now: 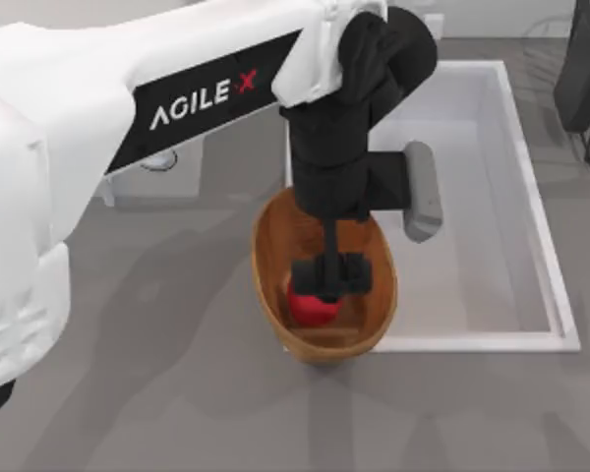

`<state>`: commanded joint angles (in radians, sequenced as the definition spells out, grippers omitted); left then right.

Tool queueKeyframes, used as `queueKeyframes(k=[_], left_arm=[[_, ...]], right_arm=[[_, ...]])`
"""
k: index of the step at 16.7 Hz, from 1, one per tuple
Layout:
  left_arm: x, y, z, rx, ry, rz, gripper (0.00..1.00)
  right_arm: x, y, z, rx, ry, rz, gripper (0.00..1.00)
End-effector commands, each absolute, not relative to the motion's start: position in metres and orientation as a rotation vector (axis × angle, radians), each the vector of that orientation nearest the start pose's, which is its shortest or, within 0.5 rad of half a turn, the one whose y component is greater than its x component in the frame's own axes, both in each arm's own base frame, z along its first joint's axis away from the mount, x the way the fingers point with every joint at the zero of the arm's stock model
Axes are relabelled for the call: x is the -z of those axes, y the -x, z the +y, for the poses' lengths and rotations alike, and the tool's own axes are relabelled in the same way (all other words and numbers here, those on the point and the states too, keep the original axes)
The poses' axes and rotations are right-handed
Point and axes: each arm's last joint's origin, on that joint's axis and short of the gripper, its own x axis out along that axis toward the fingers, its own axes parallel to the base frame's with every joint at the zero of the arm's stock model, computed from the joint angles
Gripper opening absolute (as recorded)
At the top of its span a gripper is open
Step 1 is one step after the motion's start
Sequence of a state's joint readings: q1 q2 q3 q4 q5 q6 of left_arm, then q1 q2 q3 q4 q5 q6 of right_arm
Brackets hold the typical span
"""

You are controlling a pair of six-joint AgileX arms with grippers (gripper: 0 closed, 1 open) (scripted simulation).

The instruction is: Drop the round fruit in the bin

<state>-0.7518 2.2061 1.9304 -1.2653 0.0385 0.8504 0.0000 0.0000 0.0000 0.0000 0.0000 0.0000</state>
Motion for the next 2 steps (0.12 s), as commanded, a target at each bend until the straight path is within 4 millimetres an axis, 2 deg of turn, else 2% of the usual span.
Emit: queueKeyframes(k=[2], left_arm=[[-0.2046, -0.3225, -0.2959, 1.248, -1.190, 1.166, 1.00]], right_arm=[[-0.1600, -0.1057, -0.0012, 0.000, 0.000, 0.000, 1.00]])
